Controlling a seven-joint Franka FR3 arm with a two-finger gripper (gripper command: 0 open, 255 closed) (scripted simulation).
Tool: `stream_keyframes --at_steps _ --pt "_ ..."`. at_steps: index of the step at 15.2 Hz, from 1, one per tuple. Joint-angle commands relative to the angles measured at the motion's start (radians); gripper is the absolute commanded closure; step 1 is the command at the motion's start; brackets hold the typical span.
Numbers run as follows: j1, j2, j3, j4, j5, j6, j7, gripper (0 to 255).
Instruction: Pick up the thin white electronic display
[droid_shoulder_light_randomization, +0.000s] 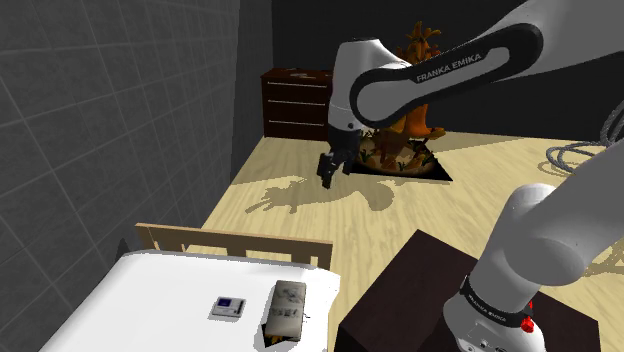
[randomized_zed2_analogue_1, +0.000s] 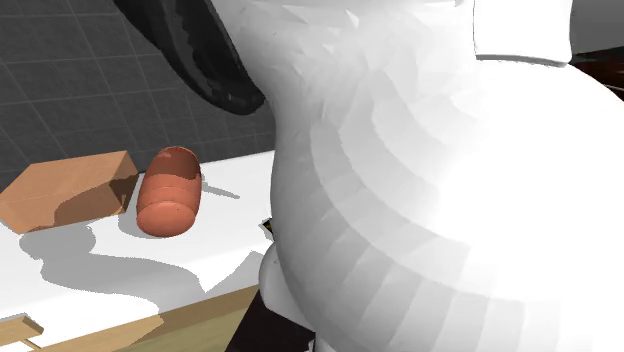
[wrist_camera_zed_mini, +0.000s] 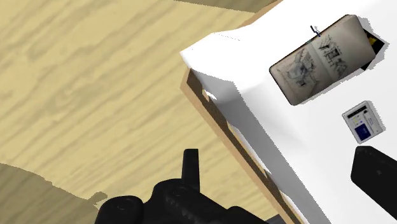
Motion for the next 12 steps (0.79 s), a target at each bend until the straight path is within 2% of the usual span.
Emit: stream_keyframes --at_steps 1,7,12 --pt "0.01 0.058 0.021 -0.001 0.003 0.055 0.02 0" --pt "0.039 0.251 0.086 0.035 -0.012 0.199 0.096 0" --pt "0.063 0.427 0.129 0.096 -0.06 0.298 0.175 0"
